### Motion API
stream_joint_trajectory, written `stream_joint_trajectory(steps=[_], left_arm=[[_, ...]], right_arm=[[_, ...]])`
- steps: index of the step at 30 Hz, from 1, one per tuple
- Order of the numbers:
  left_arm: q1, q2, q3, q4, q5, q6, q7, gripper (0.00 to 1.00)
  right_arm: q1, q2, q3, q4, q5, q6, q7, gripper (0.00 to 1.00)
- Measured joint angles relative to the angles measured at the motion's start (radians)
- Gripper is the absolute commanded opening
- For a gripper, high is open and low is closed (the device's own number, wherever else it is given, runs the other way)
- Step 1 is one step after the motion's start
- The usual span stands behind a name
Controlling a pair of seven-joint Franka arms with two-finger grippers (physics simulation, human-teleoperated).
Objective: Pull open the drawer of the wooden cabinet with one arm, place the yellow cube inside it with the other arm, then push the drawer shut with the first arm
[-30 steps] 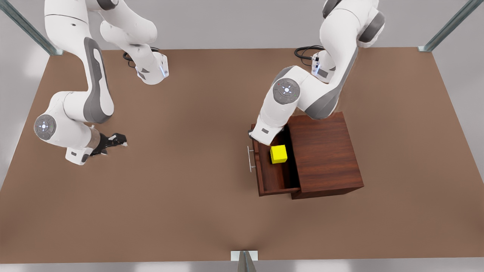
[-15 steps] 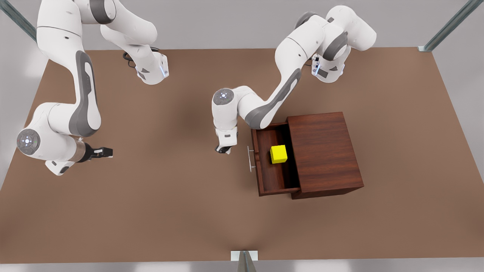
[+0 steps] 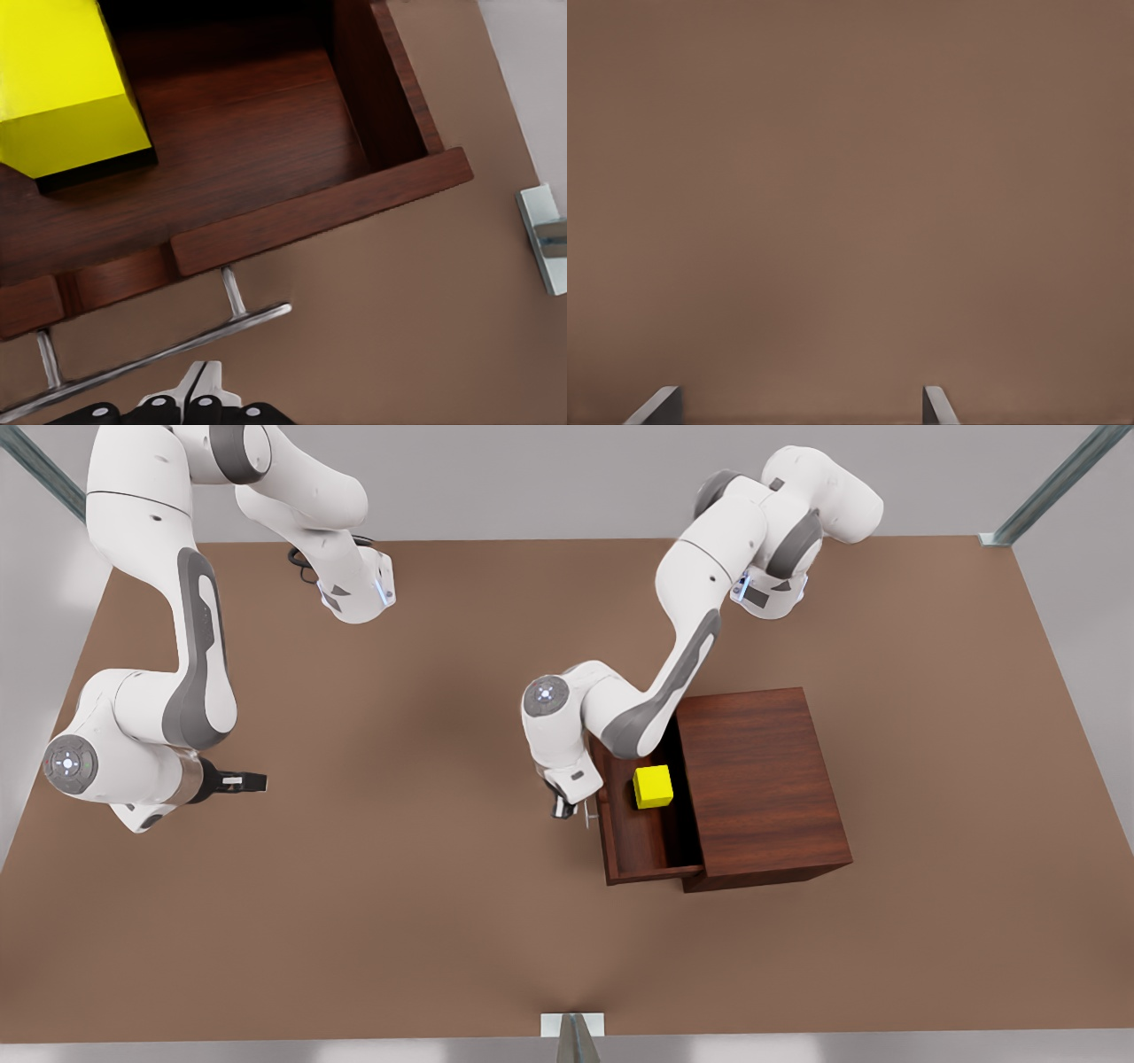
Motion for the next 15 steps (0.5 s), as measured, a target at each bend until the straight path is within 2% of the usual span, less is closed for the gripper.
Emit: stream_joint_trajectory(steps=[15], left_arm=[[0.089,-0.033,0.008,-0.006,-0.067,-0.224,0.052,0.0]], right_arm=[[0.0,0.004,-0.001,0.002,0.001,-0.004,0.047,1.0]])
